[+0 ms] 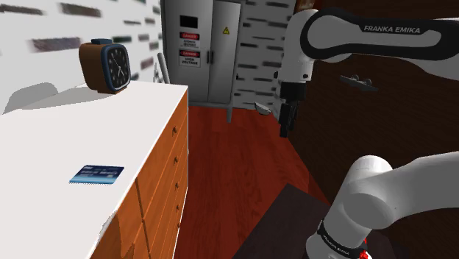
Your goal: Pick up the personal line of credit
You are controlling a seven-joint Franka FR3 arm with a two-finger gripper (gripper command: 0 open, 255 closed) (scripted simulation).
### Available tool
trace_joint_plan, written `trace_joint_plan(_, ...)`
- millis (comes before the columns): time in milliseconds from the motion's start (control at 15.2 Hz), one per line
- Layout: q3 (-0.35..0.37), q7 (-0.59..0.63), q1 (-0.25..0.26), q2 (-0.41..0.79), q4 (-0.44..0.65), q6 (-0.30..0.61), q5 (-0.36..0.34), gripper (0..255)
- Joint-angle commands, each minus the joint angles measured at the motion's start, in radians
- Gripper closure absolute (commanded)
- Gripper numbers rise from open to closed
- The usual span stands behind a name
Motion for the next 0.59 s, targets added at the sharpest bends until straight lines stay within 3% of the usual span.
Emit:
trace_joint_plan(0, 0.0, 0.0, 0.0, 0.0, 0.0, 0.0, 0.0, 0)
trace_joint_plan(528, 0.105, 0.018, 0.09, 0.111, -0.006, 0.262, 0.109, 0)
